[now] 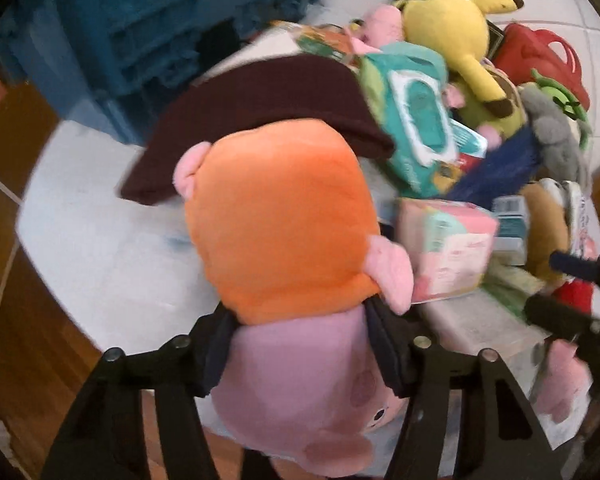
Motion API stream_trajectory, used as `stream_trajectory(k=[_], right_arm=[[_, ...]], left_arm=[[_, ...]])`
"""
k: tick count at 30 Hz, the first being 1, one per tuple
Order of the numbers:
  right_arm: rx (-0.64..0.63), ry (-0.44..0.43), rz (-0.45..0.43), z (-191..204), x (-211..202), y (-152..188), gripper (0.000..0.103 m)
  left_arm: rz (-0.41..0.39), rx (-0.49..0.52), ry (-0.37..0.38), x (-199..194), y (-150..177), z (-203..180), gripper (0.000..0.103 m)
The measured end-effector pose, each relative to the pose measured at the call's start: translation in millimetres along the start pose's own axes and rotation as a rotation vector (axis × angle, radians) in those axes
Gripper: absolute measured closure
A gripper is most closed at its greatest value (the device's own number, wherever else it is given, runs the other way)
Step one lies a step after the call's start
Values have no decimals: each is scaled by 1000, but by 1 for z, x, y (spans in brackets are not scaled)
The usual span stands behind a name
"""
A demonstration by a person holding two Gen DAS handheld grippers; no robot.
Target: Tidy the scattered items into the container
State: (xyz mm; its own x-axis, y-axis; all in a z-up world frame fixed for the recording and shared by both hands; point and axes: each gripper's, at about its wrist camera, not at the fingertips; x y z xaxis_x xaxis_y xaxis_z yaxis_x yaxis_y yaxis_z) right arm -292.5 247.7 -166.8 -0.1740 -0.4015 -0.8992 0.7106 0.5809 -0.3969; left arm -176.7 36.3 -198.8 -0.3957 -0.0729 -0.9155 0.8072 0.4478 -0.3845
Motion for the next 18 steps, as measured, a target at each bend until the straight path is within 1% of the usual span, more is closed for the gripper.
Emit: stream_trajectory(k=[4,5,7,10,13,16,18], right_arm=[[5,-2,-15,20,6,-12,0],[19,9,-13,25,9,-14,0],[55,21,-10,31,17,-18,0],[119,42,-6,41,33,-22,0],[163,103,4,48,53,-23,0],[201,130,18,48,69,-20,0],[214,160,8,50,77,-16,0]], left_arm=[[-61,26,-66,-23,-13,38,43],[-76,41,-89,-26,-17,44,43],[-87,67,-109,-25,-23,54,43],[-62,101,-94,-9,-25,58,43],[-55,143,-99,8,-22,55,43],[-59,167,-93,13,-20,55,43],[-52,180,-90,17,-17,57,43]])
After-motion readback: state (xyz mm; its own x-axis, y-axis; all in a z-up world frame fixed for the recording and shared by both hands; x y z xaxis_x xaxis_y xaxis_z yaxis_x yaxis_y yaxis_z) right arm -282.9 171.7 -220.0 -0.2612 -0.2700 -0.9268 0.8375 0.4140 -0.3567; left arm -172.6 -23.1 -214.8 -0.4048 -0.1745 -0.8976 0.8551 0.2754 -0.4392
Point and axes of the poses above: each gripper's, at about its wrist camera, not at the fingertips, and x roughly the way its jaws point, z to its left, y to its underside, and after that the axes turned 5 degrees about -x, right-handed
